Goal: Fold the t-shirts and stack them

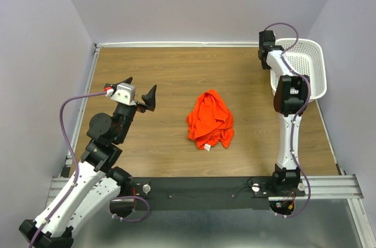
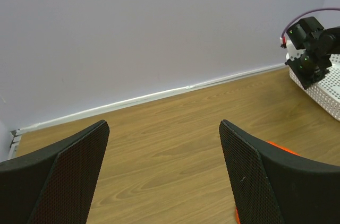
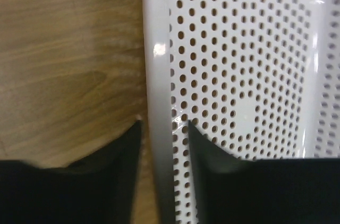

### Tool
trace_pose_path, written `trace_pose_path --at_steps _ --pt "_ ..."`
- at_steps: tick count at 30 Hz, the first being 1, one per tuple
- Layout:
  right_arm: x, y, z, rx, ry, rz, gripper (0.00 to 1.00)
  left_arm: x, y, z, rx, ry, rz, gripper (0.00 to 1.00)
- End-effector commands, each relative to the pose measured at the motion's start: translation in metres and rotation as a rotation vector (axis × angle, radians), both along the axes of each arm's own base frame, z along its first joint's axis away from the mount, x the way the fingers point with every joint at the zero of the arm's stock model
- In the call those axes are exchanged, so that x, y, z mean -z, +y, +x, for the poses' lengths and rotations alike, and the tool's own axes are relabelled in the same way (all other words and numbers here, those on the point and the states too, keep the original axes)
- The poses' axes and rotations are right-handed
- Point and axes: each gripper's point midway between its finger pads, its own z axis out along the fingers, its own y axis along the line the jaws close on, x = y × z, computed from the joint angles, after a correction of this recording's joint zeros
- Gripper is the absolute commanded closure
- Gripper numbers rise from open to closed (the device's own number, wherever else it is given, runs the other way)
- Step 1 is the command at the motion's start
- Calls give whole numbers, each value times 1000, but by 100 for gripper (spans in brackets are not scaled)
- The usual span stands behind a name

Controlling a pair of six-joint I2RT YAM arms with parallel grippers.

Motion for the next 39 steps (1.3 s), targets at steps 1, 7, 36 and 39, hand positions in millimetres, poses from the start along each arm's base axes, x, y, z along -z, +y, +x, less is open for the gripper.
trace_pose_path --at_steps 1,7,36,39 --pt "-16 -10 15 -21 -38 -47 42 -2 -6 -2 38 -11 -2 7" --pt "-88 29 18 -294 -116 66 0 3 -36 -8 198 -17 39 2" --pt "-180 162 -246 -867 -403 740 0 154 -286 92 146 1183 -699 37" --pt "-173 151 -244 -811 -407 741 1 183 -294 90 66 1232 -673 37"
